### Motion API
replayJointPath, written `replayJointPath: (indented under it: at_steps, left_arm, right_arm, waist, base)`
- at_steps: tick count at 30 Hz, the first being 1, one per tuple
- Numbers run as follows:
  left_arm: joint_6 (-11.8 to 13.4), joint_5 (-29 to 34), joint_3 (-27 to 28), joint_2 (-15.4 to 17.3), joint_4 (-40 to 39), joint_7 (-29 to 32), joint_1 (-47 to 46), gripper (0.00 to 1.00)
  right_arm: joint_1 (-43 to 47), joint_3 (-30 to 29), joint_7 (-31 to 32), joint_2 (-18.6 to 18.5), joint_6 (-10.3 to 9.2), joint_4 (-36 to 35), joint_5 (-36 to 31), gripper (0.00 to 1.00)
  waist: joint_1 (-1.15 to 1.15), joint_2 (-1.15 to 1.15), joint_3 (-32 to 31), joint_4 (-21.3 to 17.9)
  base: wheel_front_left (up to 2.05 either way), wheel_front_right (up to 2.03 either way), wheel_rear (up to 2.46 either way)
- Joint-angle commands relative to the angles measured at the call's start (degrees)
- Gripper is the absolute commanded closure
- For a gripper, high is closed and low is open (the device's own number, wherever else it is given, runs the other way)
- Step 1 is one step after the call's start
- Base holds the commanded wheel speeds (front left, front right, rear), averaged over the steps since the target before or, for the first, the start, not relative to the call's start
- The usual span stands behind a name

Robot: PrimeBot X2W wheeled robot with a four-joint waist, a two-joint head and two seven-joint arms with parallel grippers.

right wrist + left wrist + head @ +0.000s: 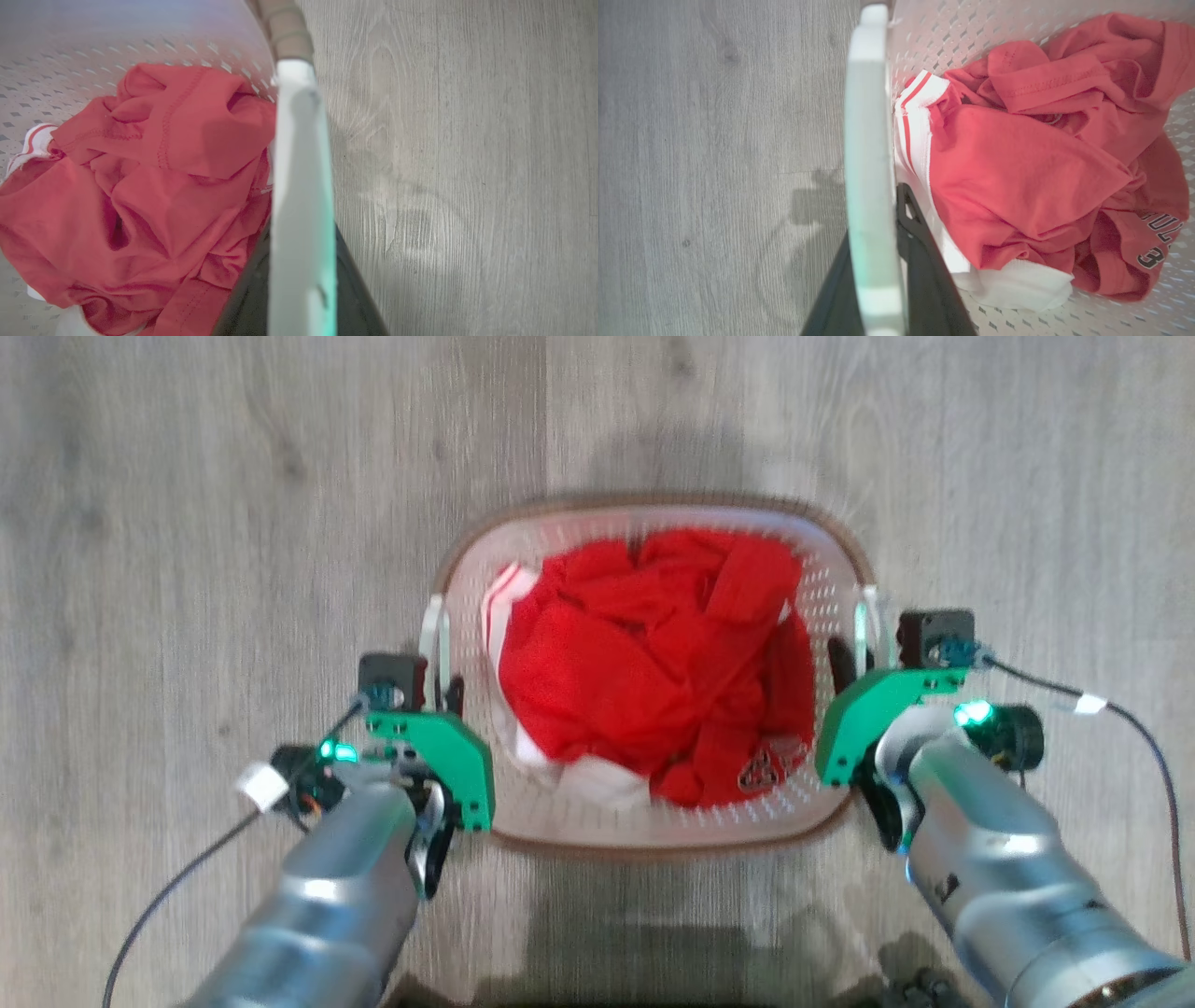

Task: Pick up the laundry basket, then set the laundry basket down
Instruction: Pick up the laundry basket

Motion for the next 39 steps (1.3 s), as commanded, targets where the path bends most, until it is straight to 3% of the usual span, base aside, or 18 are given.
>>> replayJointPath:
  at_steps: [1,20,39]
  left_arm:
    - [0.4,-0.3,0.6,1.9,0.4,-0.4,1.3,1.0]
    - [-0.3,-8.6,-6.1,1.9,5.3,2.1,11.3,1.0]
    - [-0.5,-13.0,-9.5,1.9,6.8,5.3,16.5,1.0]
  right_arm:
    - [3.0,1.9,-0.3,0.2,0.25,0.2,0.6,1.0]
    - [11.6,18.0,5.9,0.2,0.25,2.7,17.2,1.0]
    - [15.1,27.0,7.4,0.2,0.25,3.6,25.7,1.0]
  waist:
    - [0.0,0.0,-3.2,-0.6]
    - [0.0,0.0,-22.1,-2.3]
    - [0.0,0.0,-31.3,-2.0]
  base:
    - [0.0,0.0,0.0]
    - [0.0,0.0,0.0]
    - [0.0,0.0,0.0]
